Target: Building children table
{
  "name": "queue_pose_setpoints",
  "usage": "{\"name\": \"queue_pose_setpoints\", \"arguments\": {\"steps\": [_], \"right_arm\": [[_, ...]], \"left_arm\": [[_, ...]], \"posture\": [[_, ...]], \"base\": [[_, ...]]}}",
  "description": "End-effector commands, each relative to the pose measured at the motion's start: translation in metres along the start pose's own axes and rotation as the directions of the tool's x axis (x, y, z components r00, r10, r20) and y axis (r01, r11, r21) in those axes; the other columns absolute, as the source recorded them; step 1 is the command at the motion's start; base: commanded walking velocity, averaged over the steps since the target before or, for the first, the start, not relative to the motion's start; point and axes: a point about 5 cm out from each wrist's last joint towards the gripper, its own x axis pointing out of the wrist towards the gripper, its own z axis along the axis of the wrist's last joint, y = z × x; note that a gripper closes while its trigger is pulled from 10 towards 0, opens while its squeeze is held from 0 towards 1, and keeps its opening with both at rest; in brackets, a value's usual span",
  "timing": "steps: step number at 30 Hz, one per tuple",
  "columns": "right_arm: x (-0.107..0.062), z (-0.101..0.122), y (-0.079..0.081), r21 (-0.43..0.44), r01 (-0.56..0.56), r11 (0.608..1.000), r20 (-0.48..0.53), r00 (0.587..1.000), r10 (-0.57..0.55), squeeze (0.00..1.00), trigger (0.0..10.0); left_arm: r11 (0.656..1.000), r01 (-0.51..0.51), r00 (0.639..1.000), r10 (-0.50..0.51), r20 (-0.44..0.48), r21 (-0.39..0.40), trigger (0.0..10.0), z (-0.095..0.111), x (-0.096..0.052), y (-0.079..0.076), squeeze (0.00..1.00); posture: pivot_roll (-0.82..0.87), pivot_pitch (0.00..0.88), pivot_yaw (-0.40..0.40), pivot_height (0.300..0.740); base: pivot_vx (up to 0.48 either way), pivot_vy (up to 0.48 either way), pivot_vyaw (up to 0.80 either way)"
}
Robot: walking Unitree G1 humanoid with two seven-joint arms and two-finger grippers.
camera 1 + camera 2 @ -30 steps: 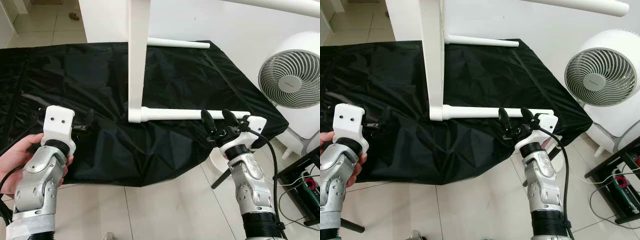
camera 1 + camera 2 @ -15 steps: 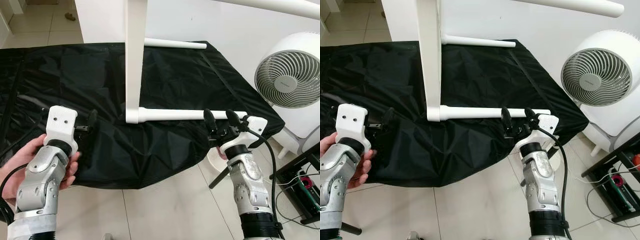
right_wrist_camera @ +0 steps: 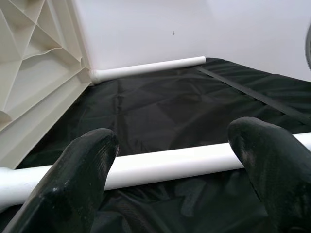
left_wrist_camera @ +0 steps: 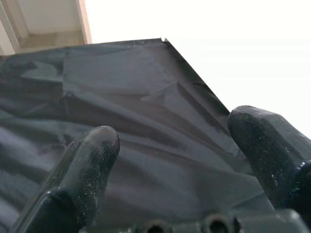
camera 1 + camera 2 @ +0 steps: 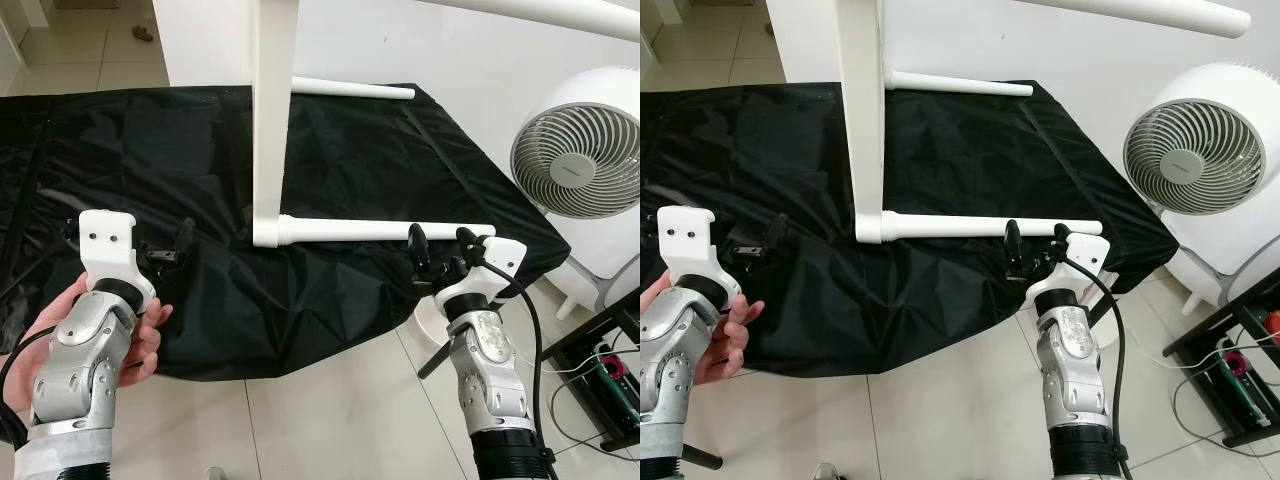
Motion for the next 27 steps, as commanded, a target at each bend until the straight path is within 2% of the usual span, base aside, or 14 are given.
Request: {"name": "queue_pose_setpoints", "arguments": {"steps": [1, 27], "right_arm": [[-0.0035, -0.0060, 0.0004, -0.007, 0.008, 1.000, -0.022, 1.000, -0.008, 0.00, 10.0], [-0.0021, -0.0053, -0.0007, -0.035, 0.023, 0.999, -0.014, 1.000, -0.024, 0.00, 10.0]], "left_arm": [[1.000, -0.017, 1.000, 0.017, -0.002, 0.009, 10.0, -0.0013, -0.0012, -0.0023, 0.00], [1.000, -0.020, 1.000, 0.020, 0.003, 0.022, 10.0, -0.0006, -0.0028, -0.0021, 0.00]], "posture": [[0.12, 0.105, -0.071, 0.740], [0.13, 0.095, -0.074, 0.740]], "base": [[0.000, 0.000, 0.00], [0.000, 0.000, 0.00]]}}
